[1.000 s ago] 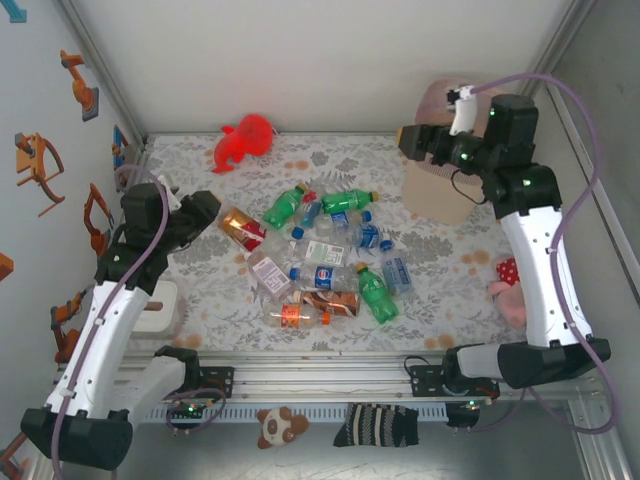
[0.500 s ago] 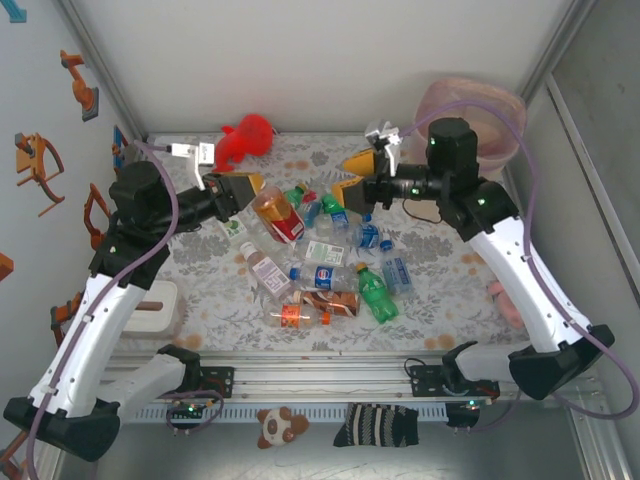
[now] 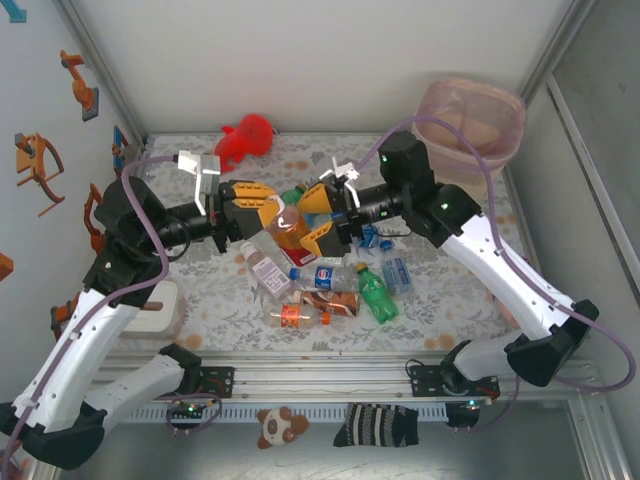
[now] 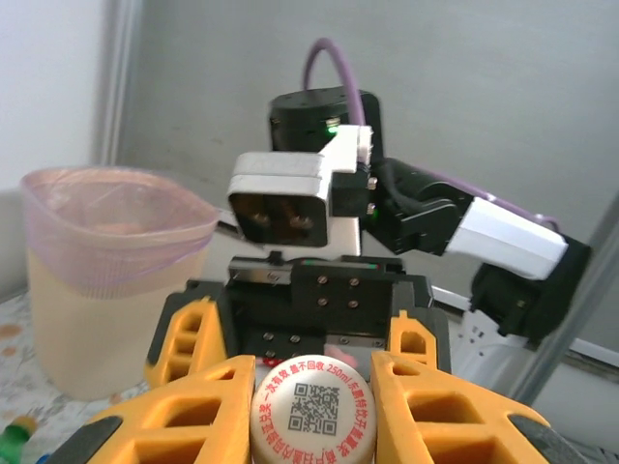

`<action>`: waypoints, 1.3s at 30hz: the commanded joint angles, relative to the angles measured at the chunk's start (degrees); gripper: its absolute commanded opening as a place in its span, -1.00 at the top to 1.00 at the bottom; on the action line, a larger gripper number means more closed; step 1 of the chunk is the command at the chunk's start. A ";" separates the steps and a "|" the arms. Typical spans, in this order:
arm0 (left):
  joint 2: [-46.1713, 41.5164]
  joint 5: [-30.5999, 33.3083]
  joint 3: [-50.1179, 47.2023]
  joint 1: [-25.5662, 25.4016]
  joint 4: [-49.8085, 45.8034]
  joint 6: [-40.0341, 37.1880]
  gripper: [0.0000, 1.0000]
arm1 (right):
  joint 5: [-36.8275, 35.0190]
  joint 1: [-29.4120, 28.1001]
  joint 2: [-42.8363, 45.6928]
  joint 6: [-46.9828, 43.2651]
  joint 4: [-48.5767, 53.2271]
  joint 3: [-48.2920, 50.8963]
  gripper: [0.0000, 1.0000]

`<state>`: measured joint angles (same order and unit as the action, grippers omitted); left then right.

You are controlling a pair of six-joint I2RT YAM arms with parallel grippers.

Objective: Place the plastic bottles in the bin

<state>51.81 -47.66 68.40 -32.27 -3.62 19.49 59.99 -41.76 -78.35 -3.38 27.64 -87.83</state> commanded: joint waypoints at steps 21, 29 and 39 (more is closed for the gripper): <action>1.76 -1.65 1.92 -2.12 6.61 -3.40 1.00 | 5.58 -3.07 -1.46 -10.68 10.67 -3.27 -0.34; 1.32 0.58 1.47 -2.27 6.04 -3.87 0.81 | 3.44 -3.04 -0.86 -10.79 10.90 -3.86 -0.10; -3.35 17.17 -1.23 -2.22 0.19 -6.17 -0.47 | -4.89 0.94 1.61 -8.84 10.81 -5.46 -0.07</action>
<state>49.95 -37.87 67.92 -34.48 -1.61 15.20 58.92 -42.59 -78.91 -13.06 38.35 -90.70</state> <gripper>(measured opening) 0.729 0.560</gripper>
